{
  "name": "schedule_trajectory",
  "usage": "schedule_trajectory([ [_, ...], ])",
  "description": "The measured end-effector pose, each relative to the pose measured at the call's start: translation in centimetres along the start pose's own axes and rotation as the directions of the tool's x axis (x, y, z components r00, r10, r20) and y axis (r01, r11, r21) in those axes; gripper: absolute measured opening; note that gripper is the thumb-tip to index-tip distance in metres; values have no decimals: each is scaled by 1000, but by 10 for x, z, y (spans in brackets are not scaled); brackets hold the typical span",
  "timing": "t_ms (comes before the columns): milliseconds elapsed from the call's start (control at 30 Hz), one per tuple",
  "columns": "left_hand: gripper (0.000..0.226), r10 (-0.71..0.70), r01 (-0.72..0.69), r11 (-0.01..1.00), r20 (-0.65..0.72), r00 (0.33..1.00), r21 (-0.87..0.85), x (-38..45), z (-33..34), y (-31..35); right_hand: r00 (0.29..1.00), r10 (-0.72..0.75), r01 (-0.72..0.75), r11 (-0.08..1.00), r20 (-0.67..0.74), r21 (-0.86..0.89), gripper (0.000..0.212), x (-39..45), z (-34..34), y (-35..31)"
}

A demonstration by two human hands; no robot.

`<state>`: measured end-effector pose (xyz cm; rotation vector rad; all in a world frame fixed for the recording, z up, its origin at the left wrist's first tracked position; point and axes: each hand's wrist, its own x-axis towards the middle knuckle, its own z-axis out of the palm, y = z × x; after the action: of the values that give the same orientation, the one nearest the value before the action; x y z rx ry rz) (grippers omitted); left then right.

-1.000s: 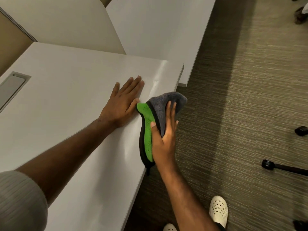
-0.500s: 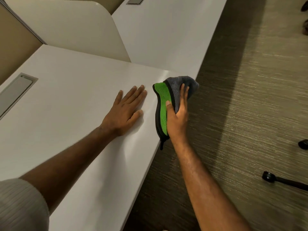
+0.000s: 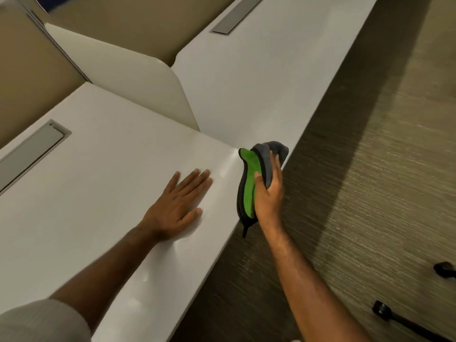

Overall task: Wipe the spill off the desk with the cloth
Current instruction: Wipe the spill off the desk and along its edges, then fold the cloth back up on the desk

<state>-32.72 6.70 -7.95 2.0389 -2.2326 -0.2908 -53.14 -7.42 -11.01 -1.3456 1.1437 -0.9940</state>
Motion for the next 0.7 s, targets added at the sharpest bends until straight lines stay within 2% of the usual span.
schedule_trajectory([
  [67, 66, -6, 6, 1000, 4, 1000, 0, 1, -4, 2, 997, 78, -79, 994, 14, 80, 52, 8, -11, -5],
  [133, 66, -10, 10, 1000, 8, 1000, 1, 1, -5, 2, 993, 120, -121, 989, 15, 90, 41, 19, -24, -12],
  [300, 67, -35, 35, 999, 21, 999, 2, 3, -3, 1, 993, 111, -113, 990, 27, 80, 37, 49, -46, -39],
  [433, 68, -42, 42, 999, 38, 998, 8, 4, -1, -2, 996, 45, -53, 994, 82, 98, 35, 69, -47, -75],
  [533, 71, -30, 28, 999, 51, 998, 26, 5, 3, -5, 974, 40, -64, 993, 224, 101, 29, 84, -40, -108],
  [700, 73, -40, 42, 999, 70, 997, -15, 7, -1, -4, 871, 105, -179, 978, 481, 111, 23, 99, -17, -142],
])
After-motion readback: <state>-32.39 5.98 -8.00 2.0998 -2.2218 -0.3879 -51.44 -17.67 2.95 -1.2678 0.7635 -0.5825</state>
